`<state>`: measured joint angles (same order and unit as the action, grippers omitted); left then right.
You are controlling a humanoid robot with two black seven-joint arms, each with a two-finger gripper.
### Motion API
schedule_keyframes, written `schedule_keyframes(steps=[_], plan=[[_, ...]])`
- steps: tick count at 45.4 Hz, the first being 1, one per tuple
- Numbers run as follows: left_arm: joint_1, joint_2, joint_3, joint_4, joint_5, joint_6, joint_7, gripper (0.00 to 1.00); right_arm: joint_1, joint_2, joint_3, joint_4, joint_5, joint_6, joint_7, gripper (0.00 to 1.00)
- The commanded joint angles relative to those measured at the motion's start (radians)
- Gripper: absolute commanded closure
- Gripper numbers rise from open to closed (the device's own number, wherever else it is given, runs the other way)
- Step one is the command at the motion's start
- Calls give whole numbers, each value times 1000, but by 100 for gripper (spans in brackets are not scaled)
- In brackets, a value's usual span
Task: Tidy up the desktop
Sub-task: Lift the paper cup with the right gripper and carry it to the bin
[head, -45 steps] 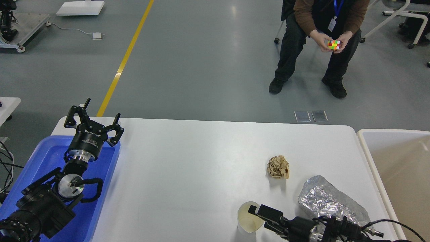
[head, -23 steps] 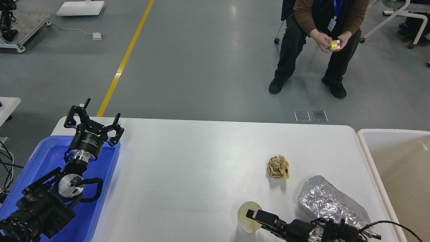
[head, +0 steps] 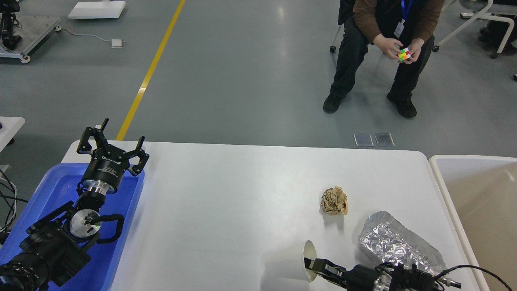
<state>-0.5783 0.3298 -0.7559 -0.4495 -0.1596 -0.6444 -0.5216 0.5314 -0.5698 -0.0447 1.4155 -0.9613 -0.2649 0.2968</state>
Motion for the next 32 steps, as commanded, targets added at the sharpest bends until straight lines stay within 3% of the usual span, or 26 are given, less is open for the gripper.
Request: schedule_keyframes(steps=[1,9,16,22,32], plan=[[0,0,1,0,0,0,0,0,13,-53,-1,40,-8,-2,28,100],[0,0,0,0,0,0,0,0,47,-148,8,118,-2,1,36,100],[0,0,0,0,0,0,0,0,113,-303,6,221,6,15,44,100],[0,0,0,0,0,0,0,0,200,-465,9,327,19,79,27,100],[0,0,0,0,0,0,0,0,330,-614,14,330,24,208,8,100]])
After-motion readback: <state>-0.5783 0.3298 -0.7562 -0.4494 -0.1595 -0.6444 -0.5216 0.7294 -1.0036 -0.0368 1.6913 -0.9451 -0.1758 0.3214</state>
